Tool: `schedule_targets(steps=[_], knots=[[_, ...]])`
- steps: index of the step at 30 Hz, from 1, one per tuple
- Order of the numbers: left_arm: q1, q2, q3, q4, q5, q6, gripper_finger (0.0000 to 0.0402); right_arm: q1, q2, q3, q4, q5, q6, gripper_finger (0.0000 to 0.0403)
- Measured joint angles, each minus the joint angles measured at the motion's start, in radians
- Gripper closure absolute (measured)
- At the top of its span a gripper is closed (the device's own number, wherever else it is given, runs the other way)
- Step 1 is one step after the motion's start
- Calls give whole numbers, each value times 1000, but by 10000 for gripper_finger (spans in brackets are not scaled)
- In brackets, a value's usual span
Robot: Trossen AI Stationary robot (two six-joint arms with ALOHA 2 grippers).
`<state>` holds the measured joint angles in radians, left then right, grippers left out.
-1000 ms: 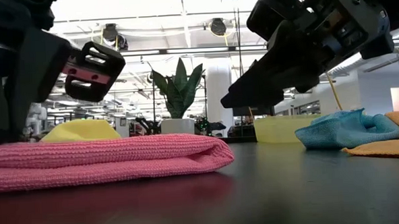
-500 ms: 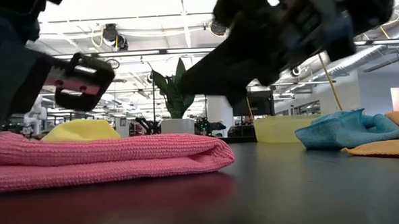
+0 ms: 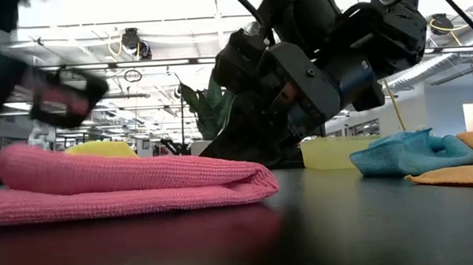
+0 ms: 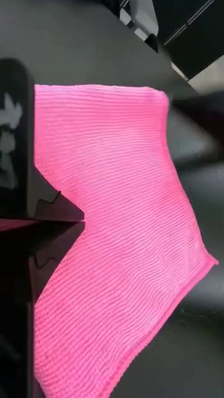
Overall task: Fold microfiber towels
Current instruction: Fold the pink microfiber cloth
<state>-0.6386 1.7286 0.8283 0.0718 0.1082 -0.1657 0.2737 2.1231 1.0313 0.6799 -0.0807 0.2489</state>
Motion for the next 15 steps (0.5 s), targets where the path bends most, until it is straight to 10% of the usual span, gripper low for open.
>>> schedule_targets(steps=[15], knots=[[89,-4,-39,33,-147,-69,396,0,-2,0,-16,1,-10,402]])
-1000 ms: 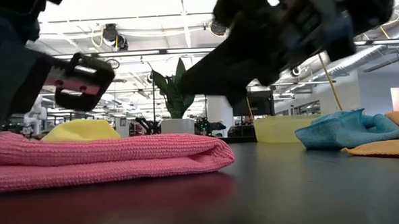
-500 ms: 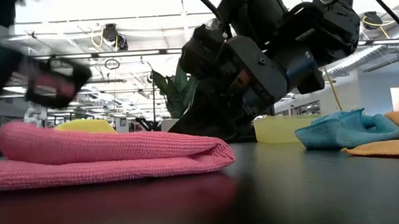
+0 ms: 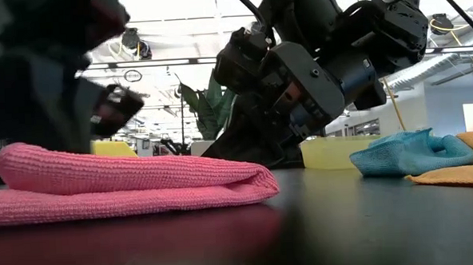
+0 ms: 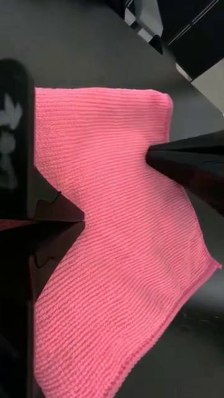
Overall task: Fold microfiber towels
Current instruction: Fold the pink microfiber cloth
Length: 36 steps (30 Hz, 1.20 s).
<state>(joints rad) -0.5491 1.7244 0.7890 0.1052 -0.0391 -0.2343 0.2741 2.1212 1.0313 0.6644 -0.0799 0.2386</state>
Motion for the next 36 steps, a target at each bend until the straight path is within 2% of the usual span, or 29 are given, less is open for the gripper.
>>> schedule_targets(steps=[5,14,17,21,24,27,33,36], knots=[[-34,35,-13,19,56,42,395,-4,-1,-1,-9,-1,0,402],[-77,36,-13,29,-6,77,386,-19,-34,-11,-18,0,0,403],[-76,36,-13,32,-7,86,391,-16,-56,-11,38,0,1,403],[-75,-7,-15,68,-7,104,397,-16,-54,-11,107,3,9,403],[-76,-53,-13,63,-8,89,389,-28,-45,-10,110,51,11,403],[-76,-95,-13,6,-18,49,393,-45,-24,-2,119,78,12,403],[-58,-108,-15,-283,-194,-92,392,-71,49,31,94,50,11,403],[-41,-77,-15,-360,-232,-159,395,-77,52,32,66,74,11,403]])
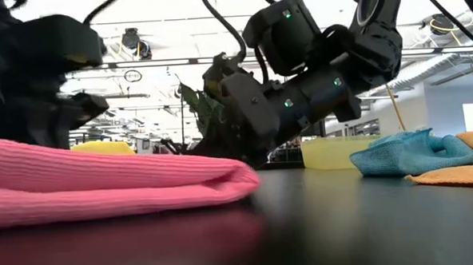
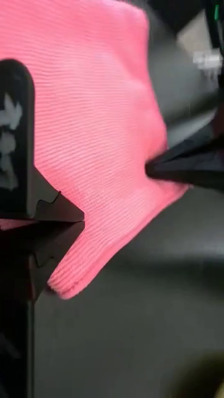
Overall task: Fold microfiber towels
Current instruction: Fold the pink microfiber cloth
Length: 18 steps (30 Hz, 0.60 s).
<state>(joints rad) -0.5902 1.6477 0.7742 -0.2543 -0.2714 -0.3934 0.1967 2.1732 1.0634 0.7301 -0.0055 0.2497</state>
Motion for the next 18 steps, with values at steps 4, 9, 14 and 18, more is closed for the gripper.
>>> schedule_targets(steps=[4,9,14,18], knots=[[6,28,4,-14,-69,-29,396,1,-54,-20,-128,133,-17,403],[6,35,0,-13,-193,-66,392,0,-190,-92,-323,273,-52,403],[6,36,0,62,-249,-65,395,6,-353,-197,-269,287,-52,403],[5,23,2,59,-249,-89,389,36,-379,-236,-130,139,-32,403]])
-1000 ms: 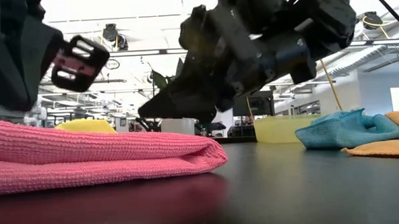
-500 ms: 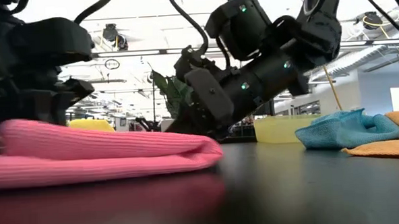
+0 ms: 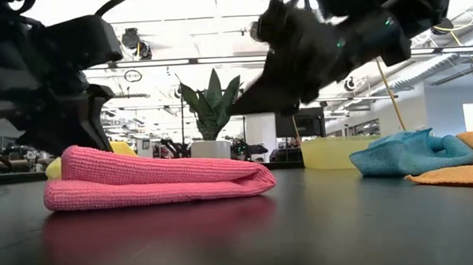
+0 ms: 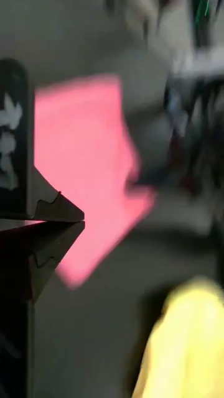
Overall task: Fold microfiber towels
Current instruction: Fold the pink microfiber cloth
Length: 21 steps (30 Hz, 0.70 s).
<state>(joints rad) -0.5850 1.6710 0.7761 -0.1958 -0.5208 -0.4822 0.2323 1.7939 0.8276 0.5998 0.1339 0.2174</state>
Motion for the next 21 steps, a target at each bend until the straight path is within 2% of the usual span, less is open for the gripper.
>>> schedule_targets(steps=[3,7,12,15,21], knots=[[6,-27,2,10,-15,-25,397,33,45,31,65,-51,-1,403],[49,-37,3,72,-16,-47,396,50,159,108,64,-76,-1,403],[139,18,3,218,61,35,399,49,265,184,67,-195,-11,403],[184,69,5,290,70,81,396,49,288,190,64,-243,-21,403],[246,136,6,285,67,84,397,48,294,190,7,-318,-71,403]])
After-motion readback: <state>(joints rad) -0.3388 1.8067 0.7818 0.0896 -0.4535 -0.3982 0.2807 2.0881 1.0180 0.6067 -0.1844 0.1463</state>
